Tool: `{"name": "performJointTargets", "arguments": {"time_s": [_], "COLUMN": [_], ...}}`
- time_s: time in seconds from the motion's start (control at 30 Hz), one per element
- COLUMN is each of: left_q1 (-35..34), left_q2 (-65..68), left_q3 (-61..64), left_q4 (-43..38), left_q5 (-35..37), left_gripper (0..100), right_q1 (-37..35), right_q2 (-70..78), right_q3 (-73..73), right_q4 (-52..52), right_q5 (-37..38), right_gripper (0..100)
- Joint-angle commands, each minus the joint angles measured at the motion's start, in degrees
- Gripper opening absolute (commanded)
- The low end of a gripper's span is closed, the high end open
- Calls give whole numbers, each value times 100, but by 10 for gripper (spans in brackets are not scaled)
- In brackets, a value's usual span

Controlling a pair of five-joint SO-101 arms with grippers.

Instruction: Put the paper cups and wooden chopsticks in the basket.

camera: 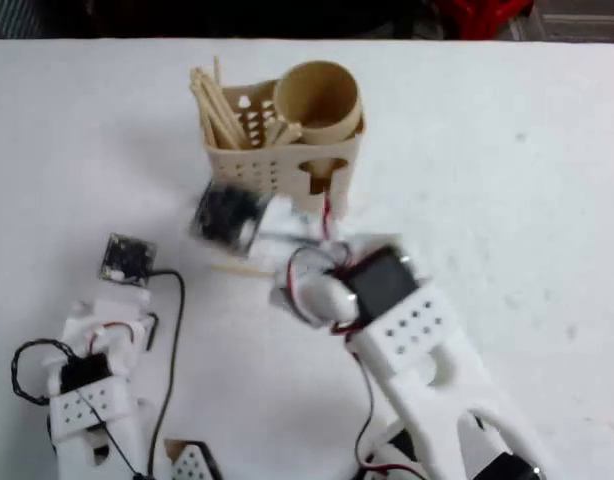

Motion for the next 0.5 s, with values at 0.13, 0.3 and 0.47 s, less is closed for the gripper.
{"name": "performJointTargets", "arguments": {"time_s": [0.13,0.3,0.47], "left_q1": [57,48,48], "left_q2": [-75,-75,-75], "left_q3": [-18,-18,-18], "left_q4": [-105,-105,-105], "left_q5": [-62,-62,-62], "left_gripper": [238,238,238], "right_q1": [40,171,752], "right_q2": [-57,602,1525], "right_q3": [2611,2796,2787], "right_q4": [-2659,-3143,-4286], "right_q5": [879,862,818], "right_gripper": [78,187,146]}}
